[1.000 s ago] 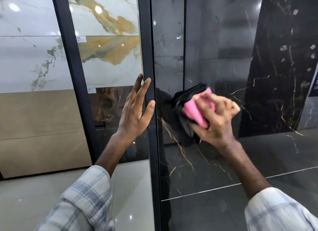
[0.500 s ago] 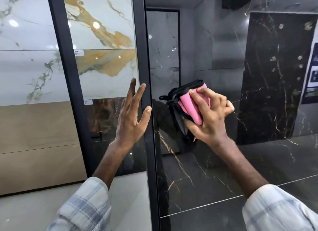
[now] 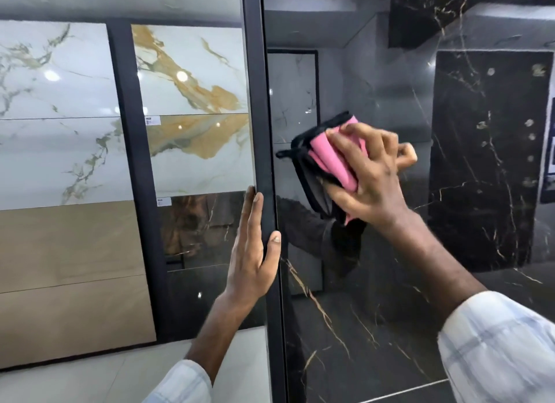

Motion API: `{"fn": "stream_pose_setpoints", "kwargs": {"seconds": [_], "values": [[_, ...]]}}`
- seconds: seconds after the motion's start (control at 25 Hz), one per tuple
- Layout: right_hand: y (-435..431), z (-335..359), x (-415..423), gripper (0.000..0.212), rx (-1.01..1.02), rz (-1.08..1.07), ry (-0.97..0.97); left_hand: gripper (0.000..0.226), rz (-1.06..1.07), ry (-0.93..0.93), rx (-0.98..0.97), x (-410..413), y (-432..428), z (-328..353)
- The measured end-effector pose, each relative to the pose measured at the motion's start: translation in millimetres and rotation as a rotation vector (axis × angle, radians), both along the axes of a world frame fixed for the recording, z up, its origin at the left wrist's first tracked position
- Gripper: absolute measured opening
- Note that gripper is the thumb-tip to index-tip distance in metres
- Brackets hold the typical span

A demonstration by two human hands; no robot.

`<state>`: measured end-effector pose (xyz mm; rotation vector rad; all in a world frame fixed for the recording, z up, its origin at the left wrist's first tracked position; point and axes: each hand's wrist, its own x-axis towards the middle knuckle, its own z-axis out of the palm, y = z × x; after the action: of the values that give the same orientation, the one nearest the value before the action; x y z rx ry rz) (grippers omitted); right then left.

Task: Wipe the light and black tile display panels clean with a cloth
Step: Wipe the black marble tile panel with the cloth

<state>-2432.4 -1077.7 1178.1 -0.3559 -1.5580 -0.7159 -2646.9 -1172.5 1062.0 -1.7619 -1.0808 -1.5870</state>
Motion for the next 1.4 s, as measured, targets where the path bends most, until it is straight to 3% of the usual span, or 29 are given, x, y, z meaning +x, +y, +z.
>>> {"fn": "stream_pose_setpoints", "kwargs": {"seconds": [0.12,0.36,0.48,0.56,0.68,0.92,1.12,1.4], "values": [[-12,0,-18,0.073,-0.056,0.043,0.036,0.068,0.011,0.022,0.0,-2,-3,-2],[-29,-84,-39,0.064,-0.036,0.038,-0.029,0.062,-0.038,0.028,-0.012,-14,-9,-10],[-28,-55,-41,0.063,0.028,0.096,-0.098,0.063,-0.009,0.029,-0.007,-13,-10,-7],[-27,-11,-44,0.062,0.071,0.122,-0.056,0.066,0.015,0.014,-0.021,-7,-10,6],[-33,42,-48,0.066,-0.032,0.082,0.057,0.068,0.035,0.067,-0.024,-6,-9,33],[-36,-26,-48,0.07,-0.049,0.113,0.001,0.067,0.073,0.138,0.01,-23,-13,57],[-32,64,-53,0.067,-0.022,0.161,0.027,0.074,0.093,0.139,-0.03,-15,-11,81],[-41,186,-65,0.064,-0.033,0.225,0.096,0.079,0.169,0.141,-0.044,-7,-8,172]]}}
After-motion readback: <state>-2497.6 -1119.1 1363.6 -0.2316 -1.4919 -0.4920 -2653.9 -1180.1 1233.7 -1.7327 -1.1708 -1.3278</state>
